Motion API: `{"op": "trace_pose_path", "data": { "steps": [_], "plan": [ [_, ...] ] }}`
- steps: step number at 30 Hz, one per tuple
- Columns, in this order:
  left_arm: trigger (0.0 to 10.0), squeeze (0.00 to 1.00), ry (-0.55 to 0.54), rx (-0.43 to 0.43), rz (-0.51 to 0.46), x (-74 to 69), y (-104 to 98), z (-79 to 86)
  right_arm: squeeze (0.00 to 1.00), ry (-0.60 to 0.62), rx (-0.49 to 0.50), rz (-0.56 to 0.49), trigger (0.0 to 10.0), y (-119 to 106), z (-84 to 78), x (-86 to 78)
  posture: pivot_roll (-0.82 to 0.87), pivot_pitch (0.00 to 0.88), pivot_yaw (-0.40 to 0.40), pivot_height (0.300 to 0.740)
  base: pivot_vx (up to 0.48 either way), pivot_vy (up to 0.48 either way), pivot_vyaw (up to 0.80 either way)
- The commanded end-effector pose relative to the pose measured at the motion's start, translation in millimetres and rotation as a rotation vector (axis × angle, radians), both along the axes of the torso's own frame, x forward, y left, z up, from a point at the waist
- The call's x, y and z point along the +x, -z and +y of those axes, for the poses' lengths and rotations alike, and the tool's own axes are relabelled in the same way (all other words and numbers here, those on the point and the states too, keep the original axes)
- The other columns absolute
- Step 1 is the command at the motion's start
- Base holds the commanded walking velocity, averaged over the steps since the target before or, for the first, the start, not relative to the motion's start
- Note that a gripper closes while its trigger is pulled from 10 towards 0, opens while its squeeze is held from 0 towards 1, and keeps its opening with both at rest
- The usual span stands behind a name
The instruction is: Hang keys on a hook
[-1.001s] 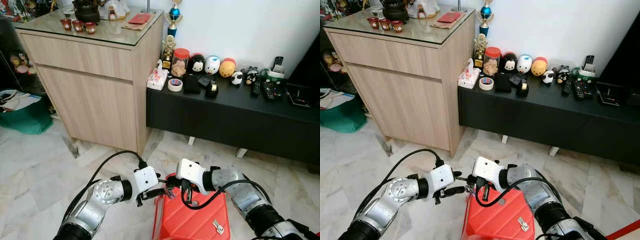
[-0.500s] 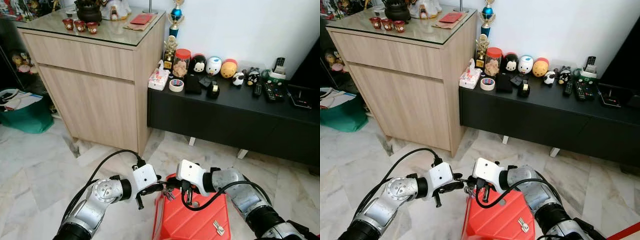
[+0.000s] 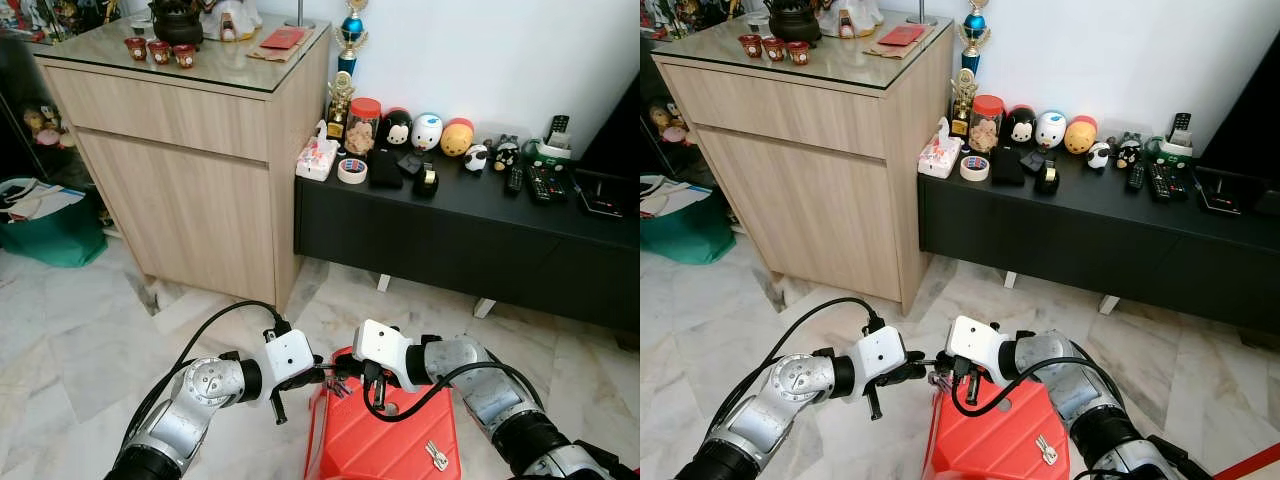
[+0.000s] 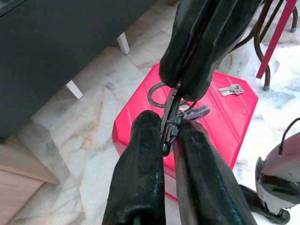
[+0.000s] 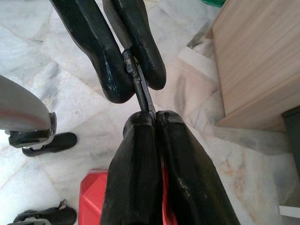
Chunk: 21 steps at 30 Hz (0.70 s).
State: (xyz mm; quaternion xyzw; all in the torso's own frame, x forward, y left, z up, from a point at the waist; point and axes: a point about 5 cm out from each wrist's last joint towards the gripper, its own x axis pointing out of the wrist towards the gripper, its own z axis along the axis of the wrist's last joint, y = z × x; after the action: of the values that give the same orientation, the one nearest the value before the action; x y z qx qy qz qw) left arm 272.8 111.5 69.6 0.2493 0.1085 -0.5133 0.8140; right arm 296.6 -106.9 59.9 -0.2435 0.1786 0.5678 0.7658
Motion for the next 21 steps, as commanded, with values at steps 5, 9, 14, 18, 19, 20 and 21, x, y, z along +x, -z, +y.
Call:
{"op": "trace_pose_path", "data": {
  "steps": [5, 9, 14, 18, 19, 20, 21],
  "plan": [
    [0.0, 0.0, 0.011, -0.054, -0.028, 3.0, -9.7, -9.9, 0.0, 0.007, 0.006, -0.013, 10.0, -2.2, 0.8, 1.1, 0.11, 0.0, -0.085, 0.74, 0.0, 0.0, 0.0],
    [0.0, 0.0, -0.019, -0.056, -0.055, 6.7, -11.1, -10.6, 0.0, 0.008, 0.006, -0.013, 10.0, -1.9, 1.0, 1.1, 0.11, 0.0, -0.086, 0.74, 0.0, 0.0, 0.0],
    [0.0, 0.0, -0.039, -0.089, -0.055, 9.1, -13.2, -13.8, 0.0, 0.003, 0.006, -0.008, 10.0, -0.8, 2.2, 0.0, 0.11, 0.0, -0.088, 0.74, 0.0, 0.0, 0.0],
    [0.0, 0.0, -0.03, -0.097, -0.057, 7.7, -13.9, -15.2, 0.0, 0.005, 0.005, -0.011, 10.0, -0.7, 2.1, 0.2, 0.11, 0.0, -0.088, 0.74, 0.0, 0.0, 0.0],
    [0.0, 0.0, -0.03, -0.097, -0.057, 7.7, -13.9, -15.2, 0.0, 0.005, 0.005, -0.011, 10.0, -0.7, 2.1, 0.2, 0.11, 0.0, -0.088, 0.74, 0.0, 0.0, 0.0],
    [0.2, 0.0, -0.028, -0.095, -0.066, 7.6, -14.4, -15.6, 0.0, 0.006, 0.005, -0.012, 10.0, -0.9, 2.2, 0.4, 0.11, 0.0, -0.088, 0.74, 0.0, 0.0, 0.0],
    [2.7, 0.0, -0.025, -0.091, -0.074, 7.5, -14.5, -15.8, 0.0, 0.006, 0.004, -0.013, 10.0, -0.9, 2.2, 0.5, 0.11, 0.0, -0.088, 0.74, 0.0, 0.0, 0.0]
  ]
}}
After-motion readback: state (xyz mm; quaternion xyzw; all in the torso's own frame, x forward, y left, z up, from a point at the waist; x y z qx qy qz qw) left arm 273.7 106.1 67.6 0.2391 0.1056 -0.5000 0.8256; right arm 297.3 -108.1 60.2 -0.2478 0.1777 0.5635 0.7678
